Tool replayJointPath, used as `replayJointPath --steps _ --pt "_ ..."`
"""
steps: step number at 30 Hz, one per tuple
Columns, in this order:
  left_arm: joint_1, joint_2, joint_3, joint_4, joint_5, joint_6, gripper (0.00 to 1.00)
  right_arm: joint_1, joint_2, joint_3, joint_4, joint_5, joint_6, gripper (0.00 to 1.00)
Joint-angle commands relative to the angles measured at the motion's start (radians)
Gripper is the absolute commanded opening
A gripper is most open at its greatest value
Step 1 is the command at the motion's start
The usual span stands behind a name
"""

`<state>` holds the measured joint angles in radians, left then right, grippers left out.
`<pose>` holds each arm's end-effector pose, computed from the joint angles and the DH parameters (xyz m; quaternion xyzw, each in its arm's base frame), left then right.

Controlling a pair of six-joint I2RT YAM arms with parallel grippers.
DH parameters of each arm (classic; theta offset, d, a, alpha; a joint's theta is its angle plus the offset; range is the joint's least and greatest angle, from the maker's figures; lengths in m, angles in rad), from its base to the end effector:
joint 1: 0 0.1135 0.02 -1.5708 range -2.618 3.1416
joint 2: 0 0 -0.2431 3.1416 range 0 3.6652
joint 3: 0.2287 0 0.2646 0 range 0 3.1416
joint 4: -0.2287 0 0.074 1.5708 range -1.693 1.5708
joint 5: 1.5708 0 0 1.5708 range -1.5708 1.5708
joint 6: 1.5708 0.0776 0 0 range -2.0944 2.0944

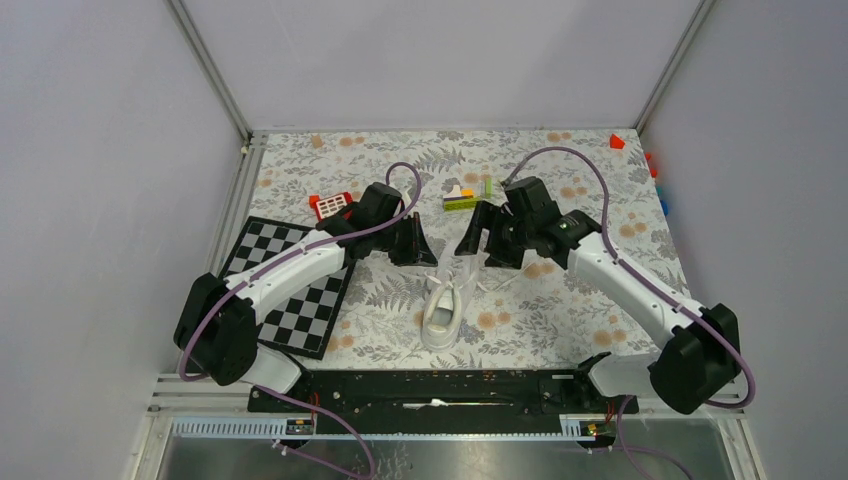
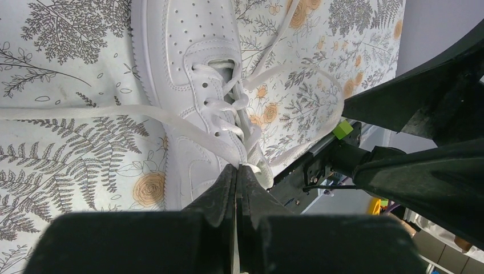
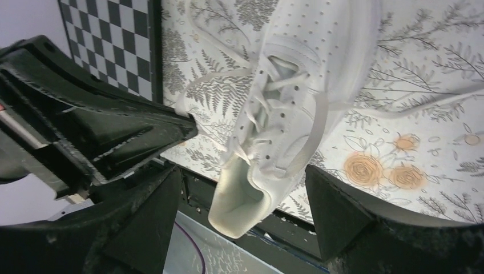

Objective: Tie the shoes
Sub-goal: Adjust the shoe at the center of the board.

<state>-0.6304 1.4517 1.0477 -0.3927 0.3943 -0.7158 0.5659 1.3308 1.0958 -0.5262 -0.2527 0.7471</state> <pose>0.2680 -0.2324 0.2046 0.0351 0.9104 -0.3726 0.1763 0.2722 0.1959 0.2451 0.0331 0.9126 0.3302 0.2388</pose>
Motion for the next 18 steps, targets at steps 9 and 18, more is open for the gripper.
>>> replayJointPath --steps 9,18 --pt "-0.003 -0.045 0.033 0.039 0.028 0.009 0.0 -0.037 -0.206 -0.186 -0.054 0.184 0.078 0.9" --pt "-0.003 -0.045 0.034 0.046 0.041 0.009 0.0 -0.043 -0.419 -0.488 0.236 0.073 0.375 0.81"
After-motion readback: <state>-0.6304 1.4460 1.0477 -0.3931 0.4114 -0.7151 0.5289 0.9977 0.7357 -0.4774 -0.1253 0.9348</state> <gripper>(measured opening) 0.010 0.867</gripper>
